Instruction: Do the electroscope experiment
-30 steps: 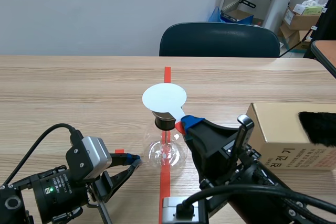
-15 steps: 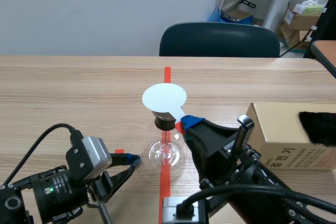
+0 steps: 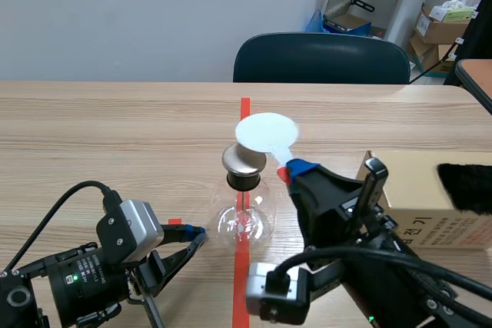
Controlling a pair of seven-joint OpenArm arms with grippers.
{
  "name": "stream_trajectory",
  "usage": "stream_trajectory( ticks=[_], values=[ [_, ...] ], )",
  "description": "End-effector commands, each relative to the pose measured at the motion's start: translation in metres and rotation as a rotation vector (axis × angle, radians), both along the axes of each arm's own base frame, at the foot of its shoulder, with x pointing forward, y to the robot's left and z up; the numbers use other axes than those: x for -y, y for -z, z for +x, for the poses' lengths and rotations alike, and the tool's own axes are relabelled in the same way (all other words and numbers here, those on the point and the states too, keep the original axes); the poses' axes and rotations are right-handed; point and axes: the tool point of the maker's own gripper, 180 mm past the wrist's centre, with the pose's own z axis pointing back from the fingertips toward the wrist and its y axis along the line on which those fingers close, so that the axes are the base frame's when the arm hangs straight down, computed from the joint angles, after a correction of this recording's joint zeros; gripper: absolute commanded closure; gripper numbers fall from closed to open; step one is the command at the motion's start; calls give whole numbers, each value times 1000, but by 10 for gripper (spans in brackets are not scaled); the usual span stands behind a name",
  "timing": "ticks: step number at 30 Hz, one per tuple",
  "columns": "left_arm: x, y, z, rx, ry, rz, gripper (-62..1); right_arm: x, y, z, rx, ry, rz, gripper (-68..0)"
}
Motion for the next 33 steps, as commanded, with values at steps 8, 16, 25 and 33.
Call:
stream_trajectory(
  ticks=[8,16,25,33],
  values=[
    [4,-10,6,27,-2,-28,-41,48,-10,20,38,272,2,-18],
    [4,-10,6,27,-2,-28,-41,75,-12,25,46,428,8,-18],
    [4,-10,6,27,-2,-28,-41,79,-12,26,47,447,9,-18],
    [4,-10,6,27,-2,-28,-41,63,-11,24,43,360,6,-18]
  ],
)
